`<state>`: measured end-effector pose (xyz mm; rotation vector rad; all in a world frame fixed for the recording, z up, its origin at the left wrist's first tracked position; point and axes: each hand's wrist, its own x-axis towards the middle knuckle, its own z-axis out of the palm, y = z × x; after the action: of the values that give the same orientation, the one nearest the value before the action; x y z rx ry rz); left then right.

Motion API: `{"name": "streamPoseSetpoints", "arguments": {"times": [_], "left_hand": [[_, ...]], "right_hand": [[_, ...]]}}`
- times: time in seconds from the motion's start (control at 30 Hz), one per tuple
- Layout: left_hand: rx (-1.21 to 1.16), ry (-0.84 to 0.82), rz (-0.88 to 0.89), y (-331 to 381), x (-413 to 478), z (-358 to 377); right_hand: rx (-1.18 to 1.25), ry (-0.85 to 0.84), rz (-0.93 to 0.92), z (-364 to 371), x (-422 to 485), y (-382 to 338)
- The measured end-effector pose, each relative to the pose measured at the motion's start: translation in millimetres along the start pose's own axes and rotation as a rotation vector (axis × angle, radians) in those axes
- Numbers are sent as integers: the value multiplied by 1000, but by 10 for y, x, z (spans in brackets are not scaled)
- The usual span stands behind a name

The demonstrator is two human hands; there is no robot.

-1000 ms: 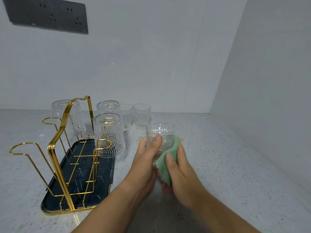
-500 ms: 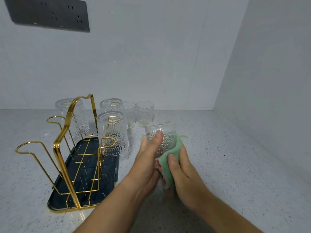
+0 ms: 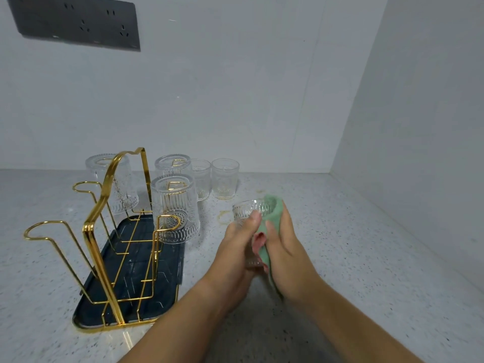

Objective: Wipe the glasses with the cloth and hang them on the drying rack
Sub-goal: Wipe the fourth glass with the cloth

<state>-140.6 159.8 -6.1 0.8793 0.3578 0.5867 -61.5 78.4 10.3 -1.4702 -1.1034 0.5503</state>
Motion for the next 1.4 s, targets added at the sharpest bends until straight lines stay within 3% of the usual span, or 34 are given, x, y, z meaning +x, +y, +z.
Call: {"name": "streamPoseSetpoints", "arguments": {"times": [0.2,0.4,0.53,0.63,0.8,0.97,1.17,1.4], "left_hand": [[-64,-4,-48,36,15,-58],[-39,7,-42,12,5,76],[-126,27,25,60,29,-16],[-107,-33,-44,110,-31,-47],[-169,38,-75,143,-34,-1],[-69,49,-109,51,10,42],[59,165,124,-26,82,1],[103,37,-21,-1,4,-5]], "right_hand": [[-32,-56,-51,16,-275,34],[17,139,93,-104,180,-282],[57,30,50,95,70,-174],[67,-6,3,146,-109,-27],[-130,-47,-73,97,-230,120],[-19,92,5,-21,38,-13],[15,66,-11,11,70,-58],[-157,55,-7,76,-16,67]]}}
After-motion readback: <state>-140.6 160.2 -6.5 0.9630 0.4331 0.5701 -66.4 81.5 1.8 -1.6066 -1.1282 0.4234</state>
